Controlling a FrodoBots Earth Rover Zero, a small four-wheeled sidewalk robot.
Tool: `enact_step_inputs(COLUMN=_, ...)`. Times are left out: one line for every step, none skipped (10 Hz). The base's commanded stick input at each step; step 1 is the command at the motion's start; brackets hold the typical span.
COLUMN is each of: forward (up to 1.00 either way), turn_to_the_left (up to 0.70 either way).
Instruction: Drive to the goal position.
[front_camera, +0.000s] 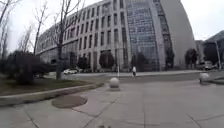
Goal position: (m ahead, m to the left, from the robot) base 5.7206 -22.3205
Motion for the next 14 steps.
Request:
enact_step_inputs(forward=0.7, turn_to_the_left=-0.14)
enact_step_inputs(forward=0.7, turn_to_the_left=-0.14)
enact_step_inputs(forward=0.7, turn_to_the_left=-0.14)
enact_step_inputs(forward=0.7, turn_to_the_left=-0.14)
enact_step_inputs(forward=0.7, turn_to_the_left=-0.14)
enact_step_inputs(forward=0.7, turn_to_the_left=-0.14)
enact_step_inputs(forward=0.7, turn_to_the_left=-0.14)
enact_step_inputs(forward=0.7, turn_to_the_left=-0.14)
enact_step_inputs(forward=0.7, turn_to_the_left=-0.14)
enact_step_inputs(forward=0.7, turn_to_the_left=-0.14)
enact_step_inputs(forward=0.7, turn_to_the_left=-0.14)
enact_step_inputs(forward=0.7, turn_to_the_left=-0.14)
enact_step_inputs(forward=0.7, turn_to_the_left=-0.14)
enact_step_inputs(forward=0.7, turn_to_the_left=-0.14)
